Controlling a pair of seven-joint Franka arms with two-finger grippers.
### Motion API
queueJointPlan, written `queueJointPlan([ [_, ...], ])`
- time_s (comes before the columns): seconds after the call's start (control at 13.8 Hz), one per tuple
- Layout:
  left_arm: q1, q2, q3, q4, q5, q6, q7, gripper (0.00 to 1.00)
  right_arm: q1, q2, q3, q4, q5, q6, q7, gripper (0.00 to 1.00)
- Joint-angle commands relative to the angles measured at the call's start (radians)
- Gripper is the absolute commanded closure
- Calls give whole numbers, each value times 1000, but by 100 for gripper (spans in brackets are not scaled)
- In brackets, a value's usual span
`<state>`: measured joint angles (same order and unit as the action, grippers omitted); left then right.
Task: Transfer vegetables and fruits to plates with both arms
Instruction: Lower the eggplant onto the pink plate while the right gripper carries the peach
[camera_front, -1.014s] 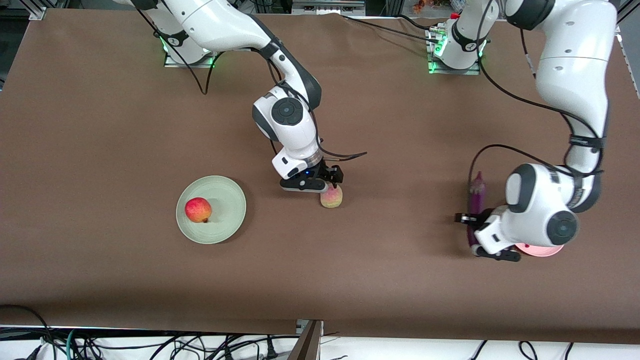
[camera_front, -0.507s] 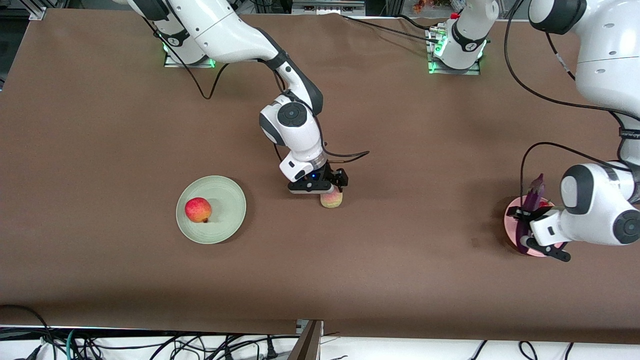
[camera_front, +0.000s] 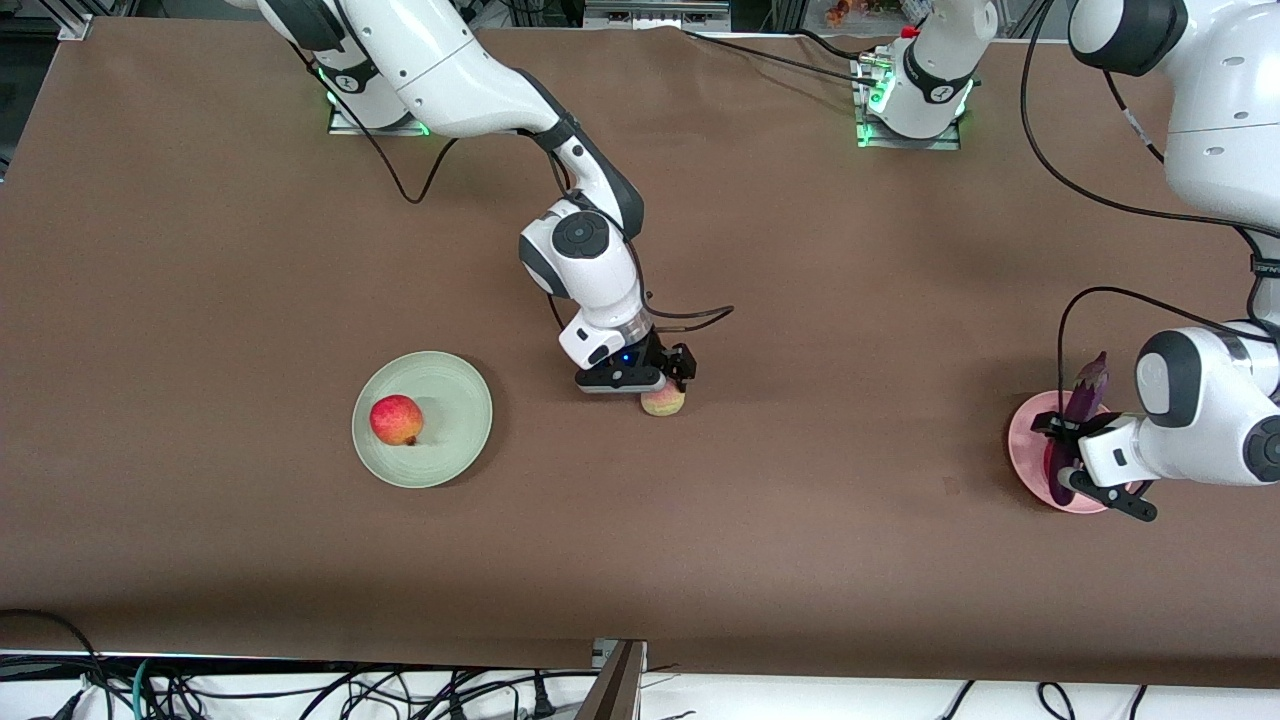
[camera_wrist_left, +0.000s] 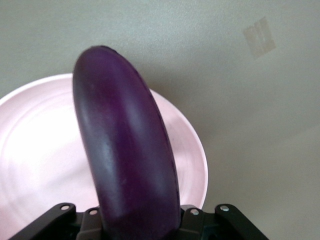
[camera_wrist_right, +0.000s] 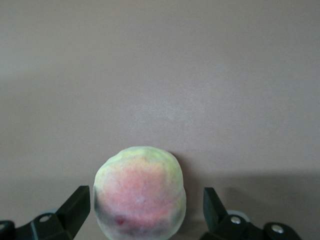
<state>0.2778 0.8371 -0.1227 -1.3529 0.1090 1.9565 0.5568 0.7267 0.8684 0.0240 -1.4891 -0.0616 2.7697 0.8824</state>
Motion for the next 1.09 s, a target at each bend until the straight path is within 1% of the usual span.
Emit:
queueJointPlan([
  [0.0, -6, 13, -5, 5, 24, 50, 14, 100, 33, 44, -27, 50, -18, 27, 12, 0],
  [0.22, -8, 19, -5, 8, 24, 68, 12, 100, 48, 64, -42, 66, -20, 28, 12, 0],
  [0.29, -8, 20, -3, 12, 24, 70, 12, 82, 46, 64, -42, 66, -18, 28, 12, 0],
  [0.36, -8, 22, -3, 18, 24, 70, 12, 72, 46, 64, -42, 66, -18, 28, 10, 10],
  [0.51, -6, 26, -5, 20, 24, 70, 31, 54, 45, 63, -42, 66, -20, 28, 0, 55],
  [0.58, -6, 28, -5, 20, 23, 70, 35, 43, 45, 64, -42, 66, -20, 30, -2, 68],
  [0.65, -6, 28, -5, 20, 23, 70, 35, 35, 43, 63, -42, 66, -20, 28, -5, 79],
  [0.8, -5, 28, -5, 20, 23, 70, 35, 31, 40, 46, -42, 66, -18, 19, -10, 79],
  [0.87, -5, 26, -5, 21, 23, 70, 35, 29, 42, 25, -42, 66, -17, -10, -10, 79],
  [1.01, 0, 26, -5, 31, 23, 68, 35, 27, 39, -56, -42, 66, -18, -187, -14, 79],
])
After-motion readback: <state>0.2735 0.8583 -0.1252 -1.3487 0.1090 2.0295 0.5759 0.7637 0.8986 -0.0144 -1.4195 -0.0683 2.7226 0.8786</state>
